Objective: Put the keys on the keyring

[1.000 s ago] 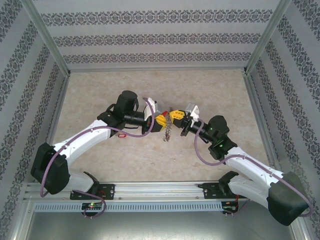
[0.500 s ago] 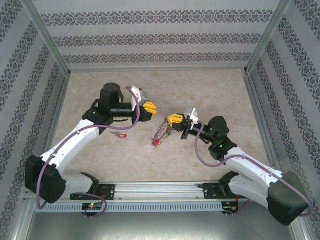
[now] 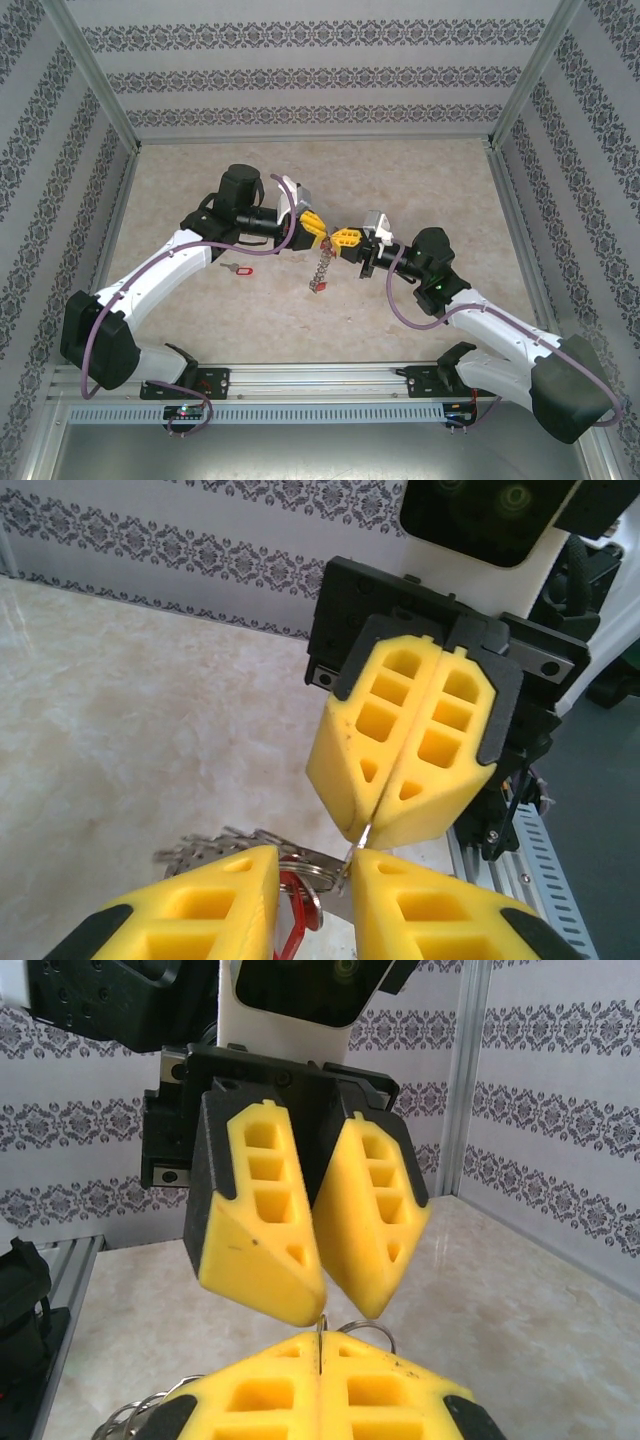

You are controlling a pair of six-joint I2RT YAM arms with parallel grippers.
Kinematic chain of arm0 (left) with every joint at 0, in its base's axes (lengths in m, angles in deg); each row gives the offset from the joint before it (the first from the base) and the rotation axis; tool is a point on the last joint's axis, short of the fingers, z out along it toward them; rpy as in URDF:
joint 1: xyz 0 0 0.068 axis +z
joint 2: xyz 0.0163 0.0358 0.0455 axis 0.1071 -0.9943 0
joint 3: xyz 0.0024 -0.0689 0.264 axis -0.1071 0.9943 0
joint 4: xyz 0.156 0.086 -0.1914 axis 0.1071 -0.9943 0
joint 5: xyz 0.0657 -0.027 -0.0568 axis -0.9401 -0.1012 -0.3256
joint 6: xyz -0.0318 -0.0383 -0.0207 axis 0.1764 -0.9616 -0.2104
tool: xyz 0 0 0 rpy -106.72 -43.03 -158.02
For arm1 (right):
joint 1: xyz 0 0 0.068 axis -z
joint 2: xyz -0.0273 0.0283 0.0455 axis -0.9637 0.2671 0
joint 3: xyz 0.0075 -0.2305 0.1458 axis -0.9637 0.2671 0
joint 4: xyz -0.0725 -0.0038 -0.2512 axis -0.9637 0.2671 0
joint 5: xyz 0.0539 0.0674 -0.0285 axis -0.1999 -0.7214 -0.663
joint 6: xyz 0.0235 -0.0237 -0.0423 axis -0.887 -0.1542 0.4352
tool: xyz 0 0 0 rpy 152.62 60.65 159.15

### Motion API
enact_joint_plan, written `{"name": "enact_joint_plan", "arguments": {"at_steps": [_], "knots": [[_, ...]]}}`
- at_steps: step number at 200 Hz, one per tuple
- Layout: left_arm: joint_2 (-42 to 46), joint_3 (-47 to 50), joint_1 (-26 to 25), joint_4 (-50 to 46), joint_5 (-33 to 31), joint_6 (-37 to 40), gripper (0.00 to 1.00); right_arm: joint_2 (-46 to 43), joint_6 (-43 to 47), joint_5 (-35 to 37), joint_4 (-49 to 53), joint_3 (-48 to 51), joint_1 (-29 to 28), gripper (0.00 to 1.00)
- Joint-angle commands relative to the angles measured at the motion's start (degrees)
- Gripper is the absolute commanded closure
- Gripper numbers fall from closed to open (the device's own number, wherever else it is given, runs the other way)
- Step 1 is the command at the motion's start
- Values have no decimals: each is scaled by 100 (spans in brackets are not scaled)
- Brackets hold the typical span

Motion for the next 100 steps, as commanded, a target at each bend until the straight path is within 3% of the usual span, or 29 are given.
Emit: {"name": "enact_joint_plan", "arguments": {"at_steps": [1, 100], "knots": [[-44, 6, -29, -136, 419, 165, 76, -14, 8, -217, -449, -260, 48, 100], [-47, -13, -23, -346, 824, 349, 81, 34, 49, -279, -436, -302, 31, 100]]}}
